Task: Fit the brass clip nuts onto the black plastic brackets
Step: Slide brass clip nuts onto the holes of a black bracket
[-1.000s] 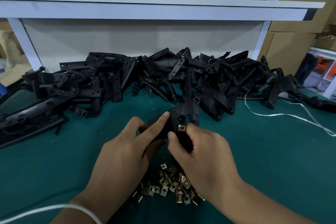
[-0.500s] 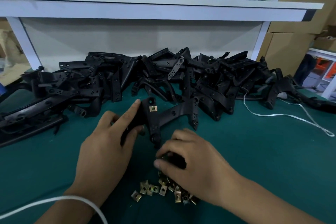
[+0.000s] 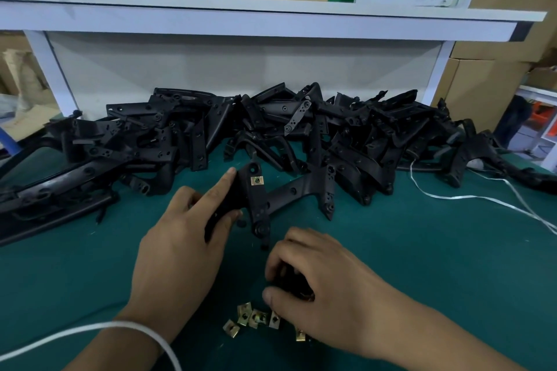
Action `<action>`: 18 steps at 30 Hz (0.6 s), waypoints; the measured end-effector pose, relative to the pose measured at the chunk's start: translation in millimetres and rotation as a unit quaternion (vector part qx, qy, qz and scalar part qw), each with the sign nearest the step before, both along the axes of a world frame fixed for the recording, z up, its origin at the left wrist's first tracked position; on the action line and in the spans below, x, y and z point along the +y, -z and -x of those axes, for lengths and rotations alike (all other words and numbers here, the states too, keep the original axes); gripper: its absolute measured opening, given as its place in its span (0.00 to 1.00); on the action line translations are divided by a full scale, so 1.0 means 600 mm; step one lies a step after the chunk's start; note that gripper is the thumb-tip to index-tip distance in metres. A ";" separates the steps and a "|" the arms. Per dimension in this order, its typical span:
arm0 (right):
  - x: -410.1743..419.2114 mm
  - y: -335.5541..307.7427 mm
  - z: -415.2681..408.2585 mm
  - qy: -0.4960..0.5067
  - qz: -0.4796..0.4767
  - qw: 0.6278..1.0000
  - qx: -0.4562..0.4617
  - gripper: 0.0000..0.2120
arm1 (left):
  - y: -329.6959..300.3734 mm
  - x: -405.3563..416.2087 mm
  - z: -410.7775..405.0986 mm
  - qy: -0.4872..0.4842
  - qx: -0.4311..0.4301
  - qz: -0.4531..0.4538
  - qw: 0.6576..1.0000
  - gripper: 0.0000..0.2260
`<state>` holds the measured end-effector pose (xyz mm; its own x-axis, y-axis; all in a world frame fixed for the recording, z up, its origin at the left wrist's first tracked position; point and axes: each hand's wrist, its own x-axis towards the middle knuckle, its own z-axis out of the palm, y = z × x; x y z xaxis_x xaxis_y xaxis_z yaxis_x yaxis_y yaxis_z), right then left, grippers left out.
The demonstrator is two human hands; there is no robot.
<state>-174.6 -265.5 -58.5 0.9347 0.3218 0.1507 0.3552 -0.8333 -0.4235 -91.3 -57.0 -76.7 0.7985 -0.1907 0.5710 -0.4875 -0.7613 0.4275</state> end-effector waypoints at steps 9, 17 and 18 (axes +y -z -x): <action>0.004 0.002 -0.001 -0.034 0.002 0.999 0.009 0.05 | 0.001 0.000 -0.001 0.002 0.002 -0.003 1.000 0.27; -0.003 0.001 -0.004 -0.059 -0.007 0.998 0.015 0.06 | 0.000 0.000 -0.001 0.003 0.002 -0.007 1.000 0.27; -0.002 0.000 -0.004 -0.065 -0.010 0.998 0.017 0.06 | 0.001 0.000 -0.001 0.004 0.002 -0.008 1.000 0.27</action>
<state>-172.2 -266.9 -58.4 0.8903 0.4373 0.1269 0.4441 -0.7725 -0.4538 -90.5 -56.8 -77.0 0.7995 -0.2058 0.5643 -0.4913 -0.7645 0.4173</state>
